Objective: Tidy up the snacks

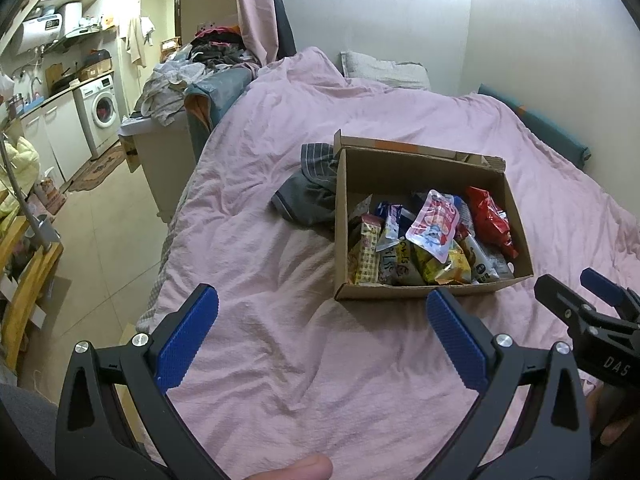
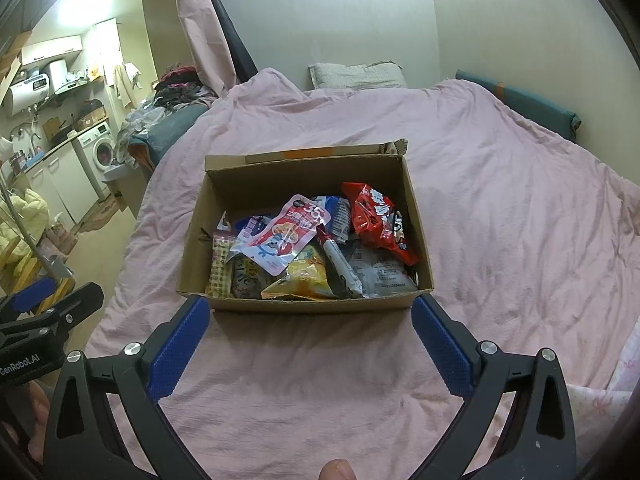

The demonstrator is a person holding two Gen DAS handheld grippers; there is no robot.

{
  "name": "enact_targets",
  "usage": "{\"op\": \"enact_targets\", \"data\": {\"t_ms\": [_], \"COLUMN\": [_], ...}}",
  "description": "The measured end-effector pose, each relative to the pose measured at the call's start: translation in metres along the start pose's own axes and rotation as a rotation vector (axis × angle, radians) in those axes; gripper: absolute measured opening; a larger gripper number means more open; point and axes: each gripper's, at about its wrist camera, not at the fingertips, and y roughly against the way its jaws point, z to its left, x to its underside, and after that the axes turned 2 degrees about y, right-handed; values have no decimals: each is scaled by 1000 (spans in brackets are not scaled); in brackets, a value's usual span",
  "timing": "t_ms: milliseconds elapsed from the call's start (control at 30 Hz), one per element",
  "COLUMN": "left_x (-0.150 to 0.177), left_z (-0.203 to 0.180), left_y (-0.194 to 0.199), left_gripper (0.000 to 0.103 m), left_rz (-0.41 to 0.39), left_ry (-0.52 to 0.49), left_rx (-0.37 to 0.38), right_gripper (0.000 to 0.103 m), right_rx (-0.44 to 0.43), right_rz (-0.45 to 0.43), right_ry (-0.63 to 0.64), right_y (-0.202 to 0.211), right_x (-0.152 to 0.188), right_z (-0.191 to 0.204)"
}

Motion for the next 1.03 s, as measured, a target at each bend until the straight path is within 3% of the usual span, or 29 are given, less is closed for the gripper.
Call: {"op": "enact_targets", "data": {"t_ms": [1033], "left_x": [0], "left_z": [5], "left_y": [1], "left_gripper": [103], "left_rz": [9], "left_ry": [14], "left_rx": [-6], "right_gripper": [103], "right_rx": [-3], "right_rz": [-1], "right_ry": [-2], "right_y": [1], "right_x": [1], "right_z": [0]}}
